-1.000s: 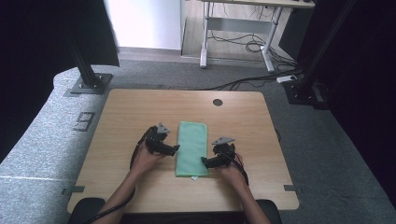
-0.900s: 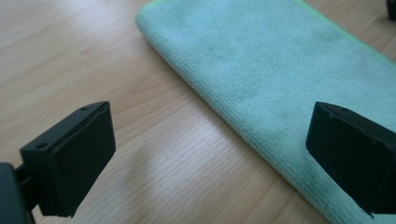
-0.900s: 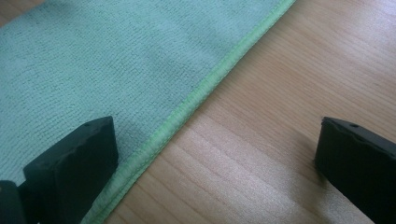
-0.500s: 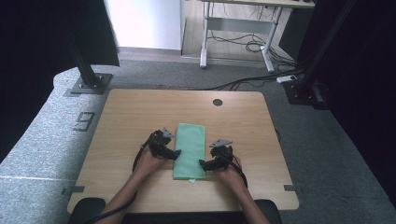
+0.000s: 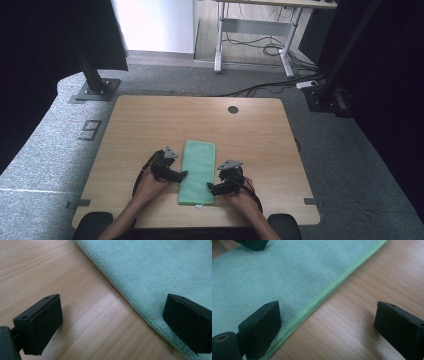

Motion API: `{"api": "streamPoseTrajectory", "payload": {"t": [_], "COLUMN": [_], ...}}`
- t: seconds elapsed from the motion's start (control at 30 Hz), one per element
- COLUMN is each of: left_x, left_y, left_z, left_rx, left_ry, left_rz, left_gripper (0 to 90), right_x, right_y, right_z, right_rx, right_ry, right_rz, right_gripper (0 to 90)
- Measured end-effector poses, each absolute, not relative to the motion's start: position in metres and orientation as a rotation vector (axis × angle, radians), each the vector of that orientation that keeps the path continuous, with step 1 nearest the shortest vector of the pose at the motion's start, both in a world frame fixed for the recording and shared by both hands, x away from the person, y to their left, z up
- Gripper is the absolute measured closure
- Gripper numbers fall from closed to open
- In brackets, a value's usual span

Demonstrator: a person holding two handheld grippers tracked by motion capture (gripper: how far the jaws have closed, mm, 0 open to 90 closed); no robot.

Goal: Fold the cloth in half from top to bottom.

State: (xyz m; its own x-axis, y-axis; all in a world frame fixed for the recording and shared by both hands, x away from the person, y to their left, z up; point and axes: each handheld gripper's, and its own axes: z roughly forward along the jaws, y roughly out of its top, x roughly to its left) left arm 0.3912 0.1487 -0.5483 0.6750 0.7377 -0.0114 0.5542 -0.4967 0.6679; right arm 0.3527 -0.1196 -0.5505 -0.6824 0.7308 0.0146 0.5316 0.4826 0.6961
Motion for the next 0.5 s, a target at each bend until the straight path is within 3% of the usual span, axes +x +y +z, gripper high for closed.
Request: {"api": "streamPoseTrajectory", "payload": {"t": [0.37,0.5], "left_x": [0.386,0.384], "left_y": [0.148,0.147], "left_z": [-0.548,-0.548], "left_rx": [2.214,2.219], "left_ry": [1.004,0.991], "left_rz": [0.374,0.368], "left_gripper": [6.3,6.3], "right_x": [0.367,0.383], "right_y": [-0.123,-0.126], "right_z": [-0.541,-0.532], "right_rx": [1.092,1.098], "right_ry": [2.449,2.441], "right_rz": [1.060,1.072], "right_gripper": [8.5,3.9]}}
